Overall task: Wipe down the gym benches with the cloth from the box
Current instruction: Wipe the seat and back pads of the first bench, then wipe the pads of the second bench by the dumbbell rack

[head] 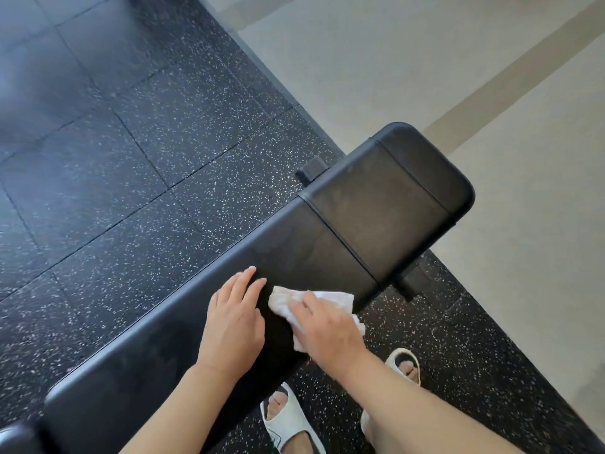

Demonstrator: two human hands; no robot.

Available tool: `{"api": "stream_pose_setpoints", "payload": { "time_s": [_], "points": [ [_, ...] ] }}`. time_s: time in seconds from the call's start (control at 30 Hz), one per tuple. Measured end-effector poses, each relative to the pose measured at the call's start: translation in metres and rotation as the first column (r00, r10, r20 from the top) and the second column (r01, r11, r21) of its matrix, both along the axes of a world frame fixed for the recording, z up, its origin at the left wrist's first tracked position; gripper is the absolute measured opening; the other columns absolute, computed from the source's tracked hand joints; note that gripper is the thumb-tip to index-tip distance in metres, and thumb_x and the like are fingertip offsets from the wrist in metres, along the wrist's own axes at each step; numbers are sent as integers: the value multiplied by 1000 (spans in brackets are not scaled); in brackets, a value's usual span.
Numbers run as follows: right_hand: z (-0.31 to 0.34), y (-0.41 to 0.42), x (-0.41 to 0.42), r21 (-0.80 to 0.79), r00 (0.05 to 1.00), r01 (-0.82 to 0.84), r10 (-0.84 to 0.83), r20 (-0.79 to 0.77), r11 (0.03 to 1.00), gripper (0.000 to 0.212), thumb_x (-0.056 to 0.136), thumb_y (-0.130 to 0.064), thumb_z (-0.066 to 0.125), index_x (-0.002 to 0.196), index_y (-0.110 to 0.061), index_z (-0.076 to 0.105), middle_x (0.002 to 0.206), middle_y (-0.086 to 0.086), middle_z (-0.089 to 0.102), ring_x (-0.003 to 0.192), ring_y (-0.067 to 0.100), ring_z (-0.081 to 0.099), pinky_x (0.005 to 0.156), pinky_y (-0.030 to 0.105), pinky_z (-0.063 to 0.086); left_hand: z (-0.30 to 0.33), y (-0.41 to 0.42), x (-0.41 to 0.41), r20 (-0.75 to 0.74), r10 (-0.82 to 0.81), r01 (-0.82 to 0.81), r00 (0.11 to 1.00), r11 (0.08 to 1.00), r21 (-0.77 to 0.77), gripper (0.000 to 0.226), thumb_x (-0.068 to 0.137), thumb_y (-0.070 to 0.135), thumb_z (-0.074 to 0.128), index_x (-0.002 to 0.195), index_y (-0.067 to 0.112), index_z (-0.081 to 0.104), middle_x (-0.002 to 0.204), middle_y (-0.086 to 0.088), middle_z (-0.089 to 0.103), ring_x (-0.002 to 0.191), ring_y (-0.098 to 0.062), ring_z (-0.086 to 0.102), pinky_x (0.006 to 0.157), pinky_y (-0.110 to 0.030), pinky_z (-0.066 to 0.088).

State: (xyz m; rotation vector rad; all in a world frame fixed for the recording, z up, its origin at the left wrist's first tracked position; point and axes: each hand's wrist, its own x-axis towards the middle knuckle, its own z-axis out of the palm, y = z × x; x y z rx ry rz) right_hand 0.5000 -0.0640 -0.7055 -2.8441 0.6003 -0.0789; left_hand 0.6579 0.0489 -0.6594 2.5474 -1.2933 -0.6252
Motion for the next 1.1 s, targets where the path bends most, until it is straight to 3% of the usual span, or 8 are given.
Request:
{"api": "stream_pose_setpoints", "payload": {
  "time_s": [0.07, 0.13, 0.23, 0.43, 0.67, 0.93, 1.1],
  "points": [
    [25, -20, 6, -38, 995, -25, 21, -97, 999, 25, 77, -38, 85, 91, -24, 68, 87, -3, 59, 65, 15, 61, 50, 30, 49, 17, 16, 3, -5, 22, -21, 1000, 999, 47, 53, 88, 4, 68, 140, 10, 63, 155, -9, 52, 143, -34, 48, 118, -50, 40],
    [56, -42, 9, 17, 982, 101, -97, -160, 995, 32, 77, -42, 85, 96, -21, 69, 92, -1, 60, 71, 17, 64, 50, 31, 47, 37, 28, 4, 16, 56, -56, 998, 997, 56, 49, 89, 6, 69, 138, 10, 64, 151, -10, 55, 139, -34, 51, 116, -51, 42],
    [109, -65, 8, 177, 953, 288, -264, -146, 941, 29, 101, -44, 59, 114, -18, 61, 109, 1, 52, 88, 24, 62, 62, 36, 47, 75, 34, 5, -7, 132, -132, 991, 991, 10, 45, 93, 10, 67, 138, 11, 64, 149, -9, 57, 137, -33, 51, 116, -50, 41],
    [224, -70, 4, 339, 924, 375, -379, -58, 863, 23, 99, -41, 61, 114, -24, 58, 112, -6, 48, 83, 23, 59, 66, 36, 46, 176, 39, -8, -98, 224, -234, 969, 967, -104, 39, 95, 13, 65, 134, 10, 66, 144, -8, 58, 133, -31, 51, 116, -48, 41],
    [346, -57, 7, 373, 887, 369, -443, 133, 851, 26, 95, -39, 66, 113, -22, 60, 107, -9, 50, 81, 13, 56, 66, 30, 44, 300, 51, -5, -126, 273, -297, 954, 925, -237, 34, 97, 19, 64, 131, 17, 66, 139, 3, 56, 131, -19, 47, 115, -36, 39],
    [472, -40, 46, 404, 870, 228, -371, 324, 886, 24, 92, -33, 73, 111, -20, 64, 107, -7, 56, 82, 2, 49, 74, 21, 40, 425, 74, 16, -79, 344, -351, 936, 889, -295, 33, 99, 23, 64, 132, 17, 65, 139, 1, 56, 130, -22, 47, 115, -44, 41],
    [535, -26, 62, 386, 886, 99, -258, 386, 917, 25, 93, -33, 72, 112, -20, 63, 107, -5, 57, 84, 8, 55, 74, 23, 44, 491, 103, 24, -10, 436, -415, 900, 849, -326, 36, 100, 28, 64, 134, 17, 64, 140, -1, 56, 131, -26, 46, 114, -46, 41]
  ]
}}
